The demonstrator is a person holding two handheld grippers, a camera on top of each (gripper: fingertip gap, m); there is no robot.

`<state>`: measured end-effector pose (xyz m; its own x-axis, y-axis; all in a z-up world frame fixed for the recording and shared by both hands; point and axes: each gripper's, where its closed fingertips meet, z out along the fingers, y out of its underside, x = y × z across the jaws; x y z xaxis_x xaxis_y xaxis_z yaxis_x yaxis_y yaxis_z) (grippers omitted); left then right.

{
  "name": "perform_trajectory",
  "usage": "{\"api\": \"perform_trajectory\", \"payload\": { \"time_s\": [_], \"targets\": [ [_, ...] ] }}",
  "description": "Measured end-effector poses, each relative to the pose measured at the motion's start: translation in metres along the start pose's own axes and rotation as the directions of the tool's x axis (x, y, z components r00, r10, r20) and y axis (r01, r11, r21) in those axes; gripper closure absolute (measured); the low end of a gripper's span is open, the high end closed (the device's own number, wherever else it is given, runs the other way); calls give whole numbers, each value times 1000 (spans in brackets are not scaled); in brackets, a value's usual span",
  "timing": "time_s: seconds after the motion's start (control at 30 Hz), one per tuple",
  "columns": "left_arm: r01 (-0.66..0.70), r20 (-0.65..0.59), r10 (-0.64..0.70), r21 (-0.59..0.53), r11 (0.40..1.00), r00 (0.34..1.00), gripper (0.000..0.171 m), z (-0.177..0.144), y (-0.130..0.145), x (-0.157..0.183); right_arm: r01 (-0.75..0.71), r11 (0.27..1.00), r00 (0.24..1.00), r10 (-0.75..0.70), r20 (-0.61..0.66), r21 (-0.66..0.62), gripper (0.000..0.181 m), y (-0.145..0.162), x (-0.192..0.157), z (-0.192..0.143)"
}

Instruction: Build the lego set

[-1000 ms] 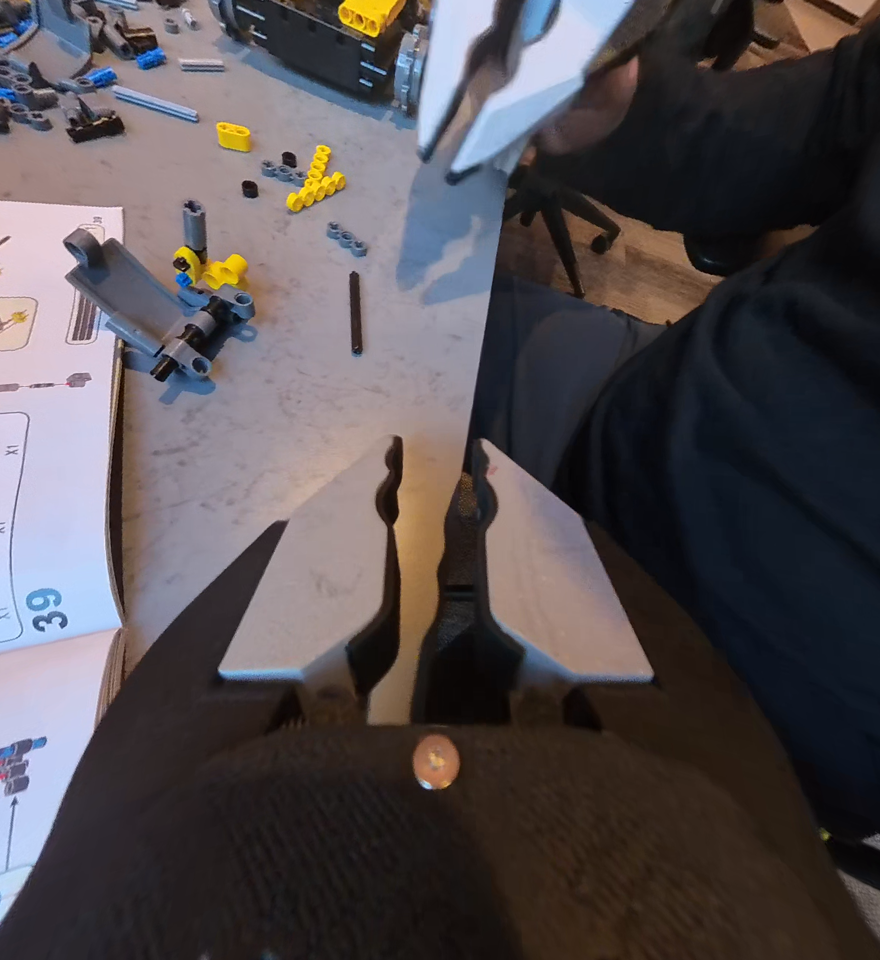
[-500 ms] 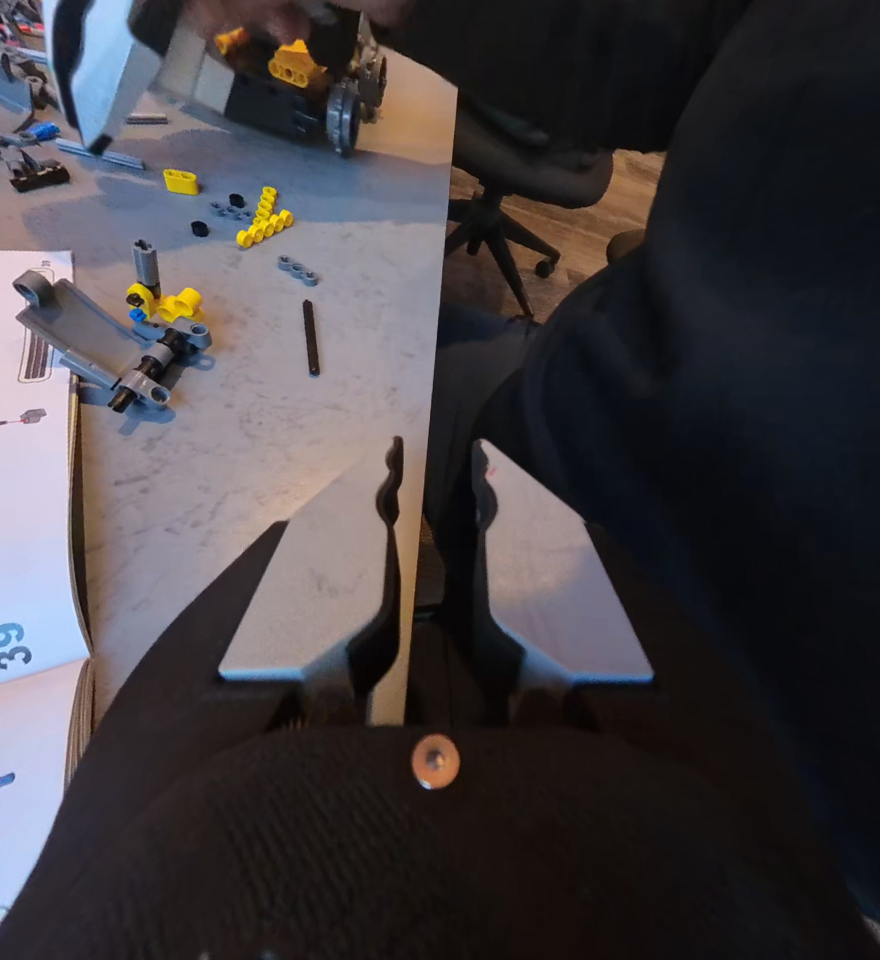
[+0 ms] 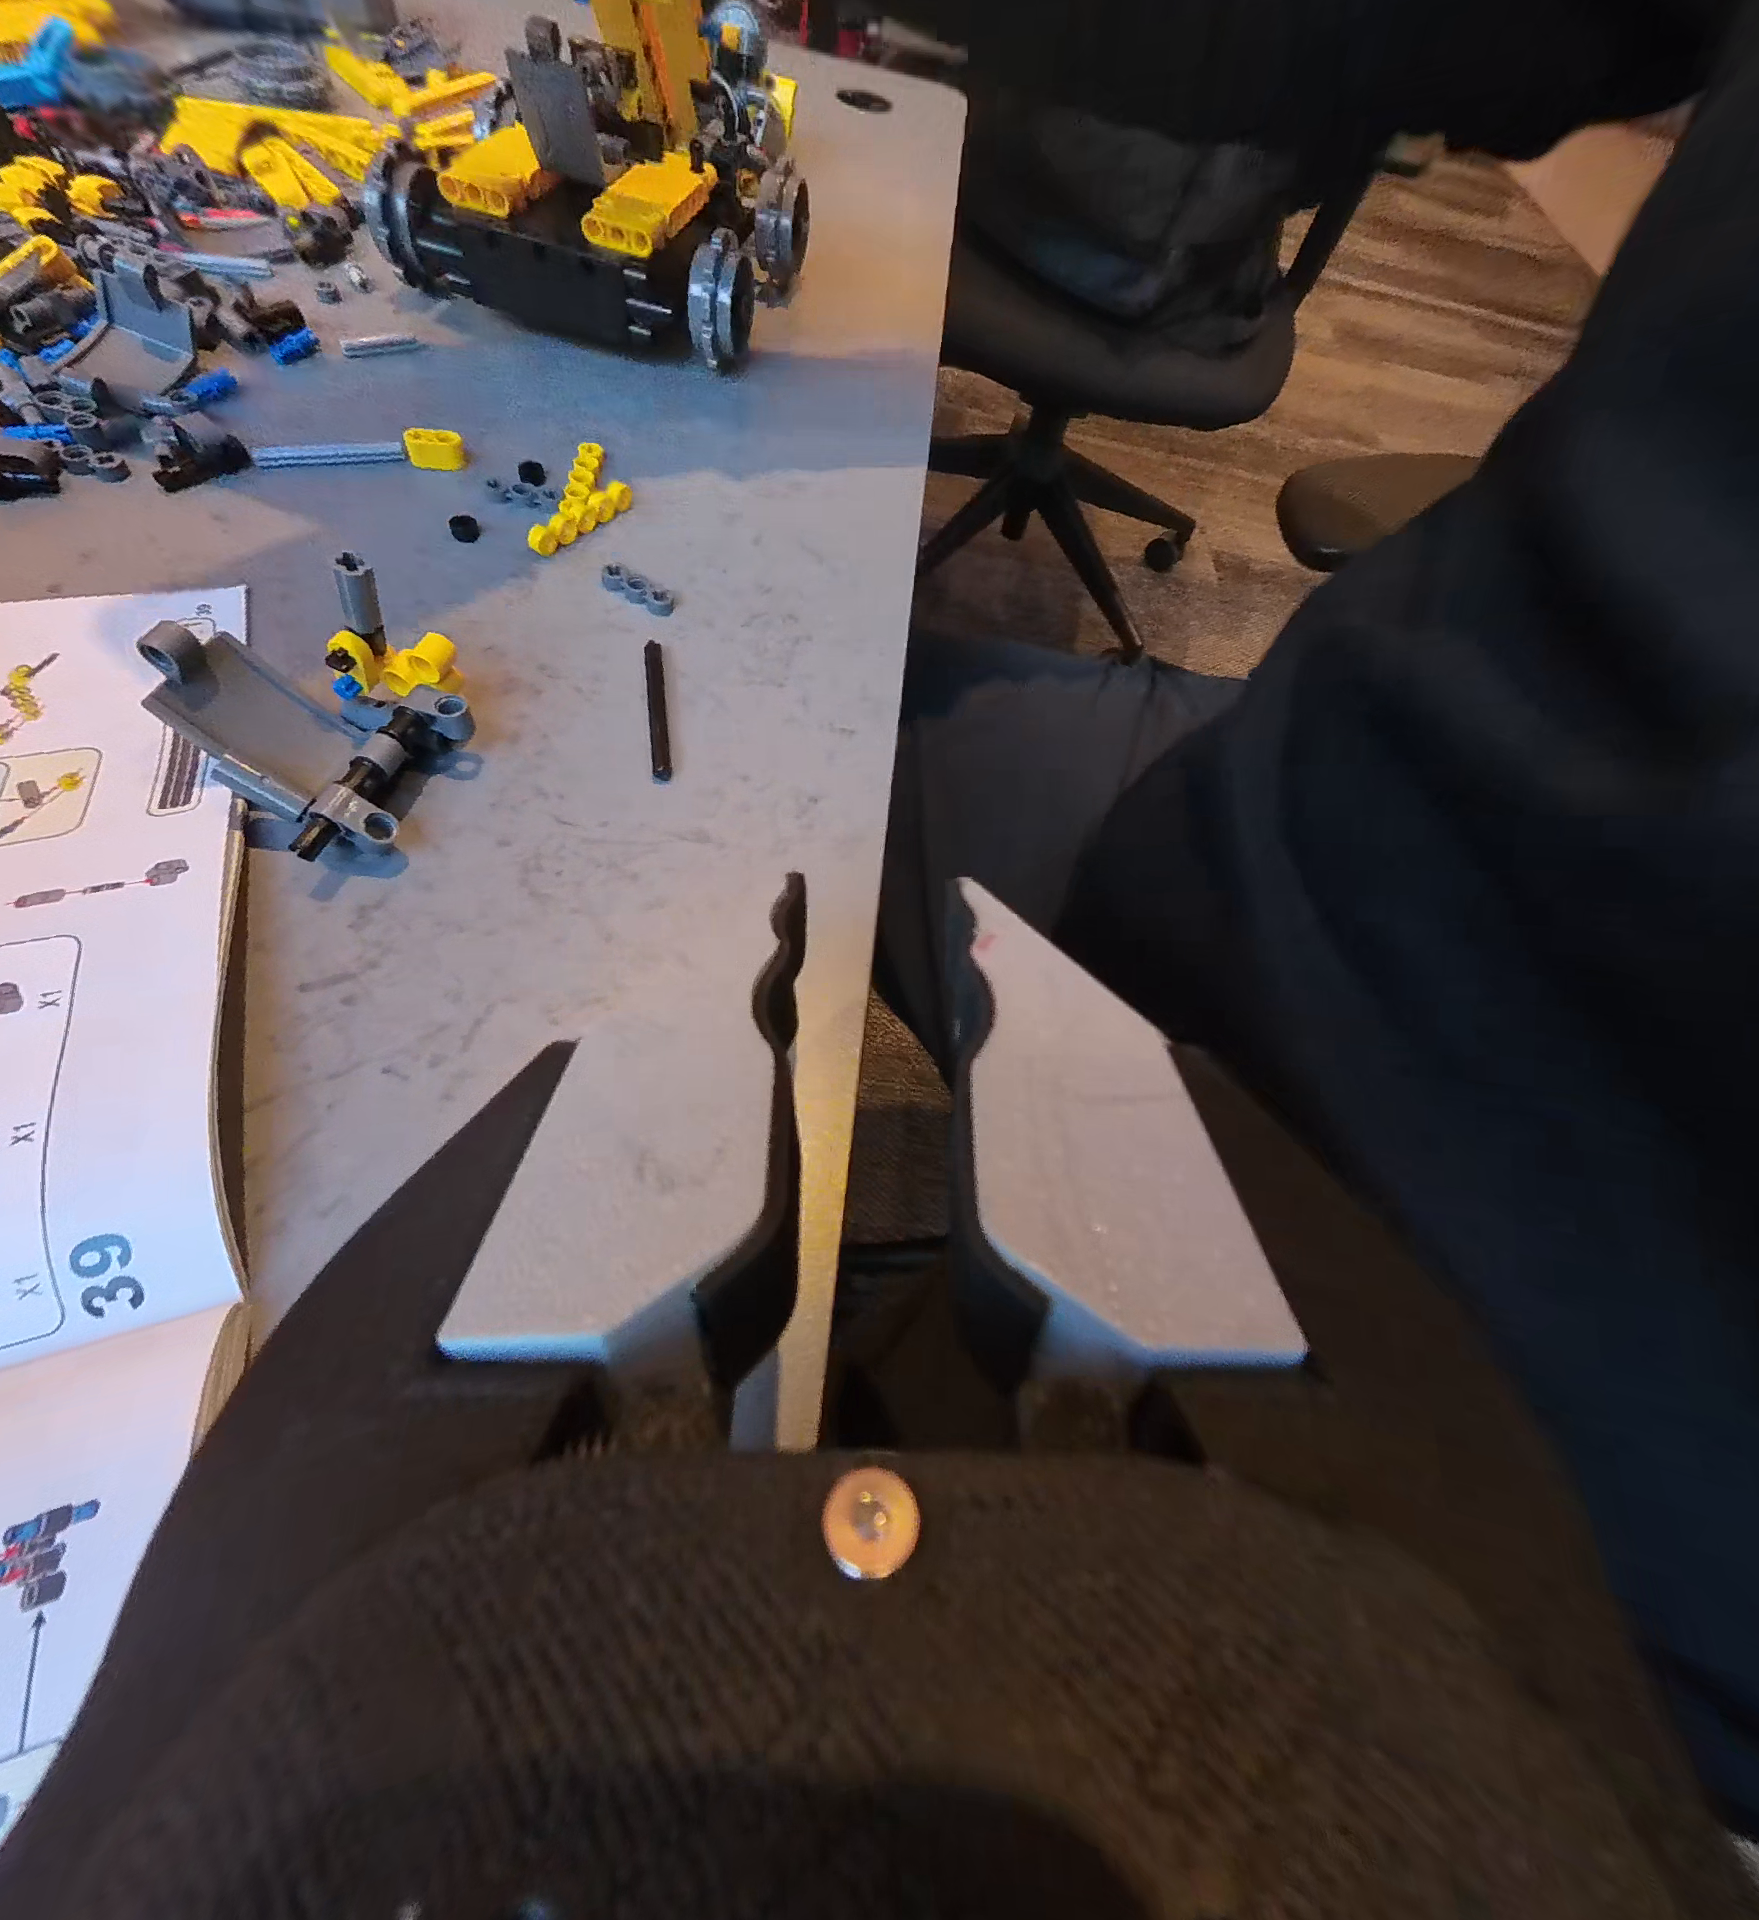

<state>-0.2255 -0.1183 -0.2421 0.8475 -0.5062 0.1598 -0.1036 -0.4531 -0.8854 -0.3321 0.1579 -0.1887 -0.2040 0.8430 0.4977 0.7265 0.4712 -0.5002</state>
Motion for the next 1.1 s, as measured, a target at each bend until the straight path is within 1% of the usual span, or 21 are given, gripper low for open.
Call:
{"api": "perform_trajectory", "payload": {
  "time_s": [0.03,0.07,0.1,0.13,0.17,0.2,0.27,0.33,0.4,0.47,0.53,0.63,0.73,0.8,0.9,0.93,0.97,1.0,1.03,1.07,1.1],
  "targets": [
    [-2,3,2,1,1000,1000,147,0,0,0,20,999,991,-17,-129,26,181,-7,44,1],
    [-3,2,3,1,1000,1000,147,0,0,0,9,1000,978,-9,-207,1,178,-4,82,4],
    [-3,-1,3,-1,1000,1000,147,0,0,0,-60,996,971,44,-235,-60,161,4,110,7],
    [-1,-2,1,-3,1000,1000,147,0,1,0,-144,985,973,123,-196,-98,159,7,119,7],
    [0,0,0,-3,1000,1000,147,0,1,0,-200,974,977,190,-96,-103,165,4,110,3],
    [0,4,0,0,1000,1000,147,0,0,0,-230,969,972,234,32,-88,164,-3,88,-2],
    [-3,13,3,6,1000,1000,147,0,0,-1,-268,959,922,284,262,-96,160,-8,25,-9],
    [-3,15,3,2,1000,1000,147,0,0,-1,-210,964,888,258,381,-165,154,6,-36,-8],
    [0,8,0,-3,1000,1000,147,0,1,-1,-128,968,891,208,404,-214,153,24,-75,-1],
    [5,4,-5,-4,1000,1000,147,0,1,-1,-88,968,893,182,411,-237,152,34,-97,8],
    [4,4,-4,-3,1000,1000,147,0,1,-1,-64,955,904,178,388,-289,149,48,-102,17],
    [-6,13,6,0,1000,1000,147,0,0,-1,-112,958,846,231,480,-264,178,42,-119,17],
    [-11,16,11,2,1000,1000,147,0,0,-1,-57,965,857,179,483,-257,178,43,-118,16],
    [-10,14,10,5,1000,1000,147,0,0,0,-7,982,910,85,405,-191,178,32,-98,17],
    [-10,13,10,5,1000,1000,147,0,0,0,-35,998,983,43,179,-44,177,-3,-21,20],
    [-10,13,10,4,1000,1000,147,0,0,0,-39,998,996,44,73,-58,165,-5,13,24],
    [-11,12,11,3,1000,1000,147,0,0,0,-53,994,996,46,-75,-92,132,-4,53,24],
    [-13,13,13,5,1000,1000,147,0,0,0,-68,992,978,44,-202,-109,123,-6,87,18],
    [-15,15,15,7,1000,1000,147,-1,0,0,-81,994,945,54,-323,-70,130,-16,116,2],
    [-16,17,16,8,1000,1000,147,-1,0,0,-74,997,888,82,-453,37,136,-36,143,-25],
    [-18,19,18,10,1000,1000,147,-1,-1,0,-36,986,834,121,-538,165,150,-58,160,-56]
  ]
}}
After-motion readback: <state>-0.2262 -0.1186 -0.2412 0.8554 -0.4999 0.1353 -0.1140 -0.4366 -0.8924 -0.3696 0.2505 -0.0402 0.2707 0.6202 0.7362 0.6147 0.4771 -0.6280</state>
